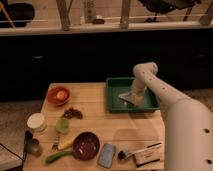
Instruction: Place towel in table surface
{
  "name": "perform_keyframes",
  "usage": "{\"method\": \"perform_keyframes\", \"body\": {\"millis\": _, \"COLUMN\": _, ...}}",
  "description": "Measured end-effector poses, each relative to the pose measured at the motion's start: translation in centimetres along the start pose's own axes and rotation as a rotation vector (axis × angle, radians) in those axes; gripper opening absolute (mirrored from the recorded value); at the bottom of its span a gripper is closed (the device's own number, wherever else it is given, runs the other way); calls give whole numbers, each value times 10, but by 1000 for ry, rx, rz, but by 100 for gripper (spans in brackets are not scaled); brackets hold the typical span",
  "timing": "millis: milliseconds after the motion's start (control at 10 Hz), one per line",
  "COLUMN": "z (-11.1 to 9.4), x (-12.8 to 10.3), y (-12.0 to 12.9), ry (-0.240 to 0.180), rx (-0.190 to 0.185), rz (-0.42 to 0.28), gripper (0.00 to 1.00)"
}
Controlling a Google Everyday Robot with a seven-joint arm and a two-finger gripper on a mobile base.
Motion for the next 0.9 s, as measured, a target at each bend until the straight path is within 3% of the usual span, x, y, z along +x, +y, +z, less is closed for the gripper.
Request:
{"method": "perform_keyframes", "body": {"millis": 400, "z": 14, "x": 5, "y": -1, "ry": -6, "rx": -33, "rz": -2, "gripper": 37}}
{"method": "perform_keyframes", "body": {"millis": 500, "z": 17, "x": 8, "y": 0, "ry": -7, "rx": -41, "rz": 0, "gripper": 24}}
{"method": "perform_keyframes", "body": {"millis": 700, "z": 13, "x": 10, "y": 1, "ry": -1, "rx": -42, "rz": 0, "gripper": 4}}
{"method": "perform_keyframes", "body": {"millis": 900, "z": 13, "x": 11, "y": 1, "ry": 0, "rx": -44, "rz": 0, "gripper": 0}}
